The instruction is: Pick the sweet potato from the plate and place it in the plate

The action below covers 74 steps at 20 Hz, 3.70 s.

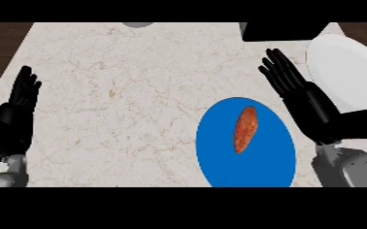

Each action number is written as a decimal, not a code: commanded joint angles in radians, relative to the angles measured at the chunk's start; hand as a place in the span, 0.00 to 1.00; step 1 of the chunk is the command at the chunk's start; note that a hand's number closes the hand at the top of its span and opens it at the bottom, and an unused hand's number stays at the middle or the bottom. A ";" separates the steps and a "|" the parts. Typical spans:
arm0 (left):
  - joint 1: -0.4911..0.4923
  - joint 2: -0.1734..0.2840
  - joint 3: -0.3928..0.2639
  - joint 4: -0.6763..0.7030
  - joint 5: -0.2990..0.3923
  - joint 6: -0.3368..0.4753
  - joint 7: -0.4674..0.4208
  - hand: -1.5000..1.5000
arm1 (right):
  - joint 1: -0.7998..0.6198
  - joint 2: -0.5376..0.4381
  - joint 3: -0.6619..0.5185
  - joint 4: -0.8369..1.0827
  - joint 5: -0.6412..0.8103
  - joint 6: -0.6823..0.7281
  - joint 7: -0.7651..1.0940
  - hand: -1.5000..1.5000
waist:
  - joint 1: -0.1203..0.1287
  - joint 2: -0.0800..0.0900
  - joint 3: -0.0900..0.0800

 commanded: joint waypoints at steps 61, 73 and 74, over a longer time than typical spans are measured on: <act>0.033 -0.280 -0.095 0.208 0.042 -0.258 0.133 0.50 | 0.113 0.101 0.225 -0.084 1.082 -0.057 0.923 0.00 | 0.019 -0.012 -0.014; 0.086 -0.298 -0.080 0.122 0.004 -0.273 0.172 0.50 | 0.004 0.237 0.105 0.129 1.150 0.017 0.847 0.00 | 0.024 -0.012 -0.014; 0.110 -0.297 -0.083 0.117 0.015 -0.300 0.147 0.50 | -0.001 0.211 0.080 0.161 1.124 0.051 0.805 0.00 | 0.025 -0.012 -0.014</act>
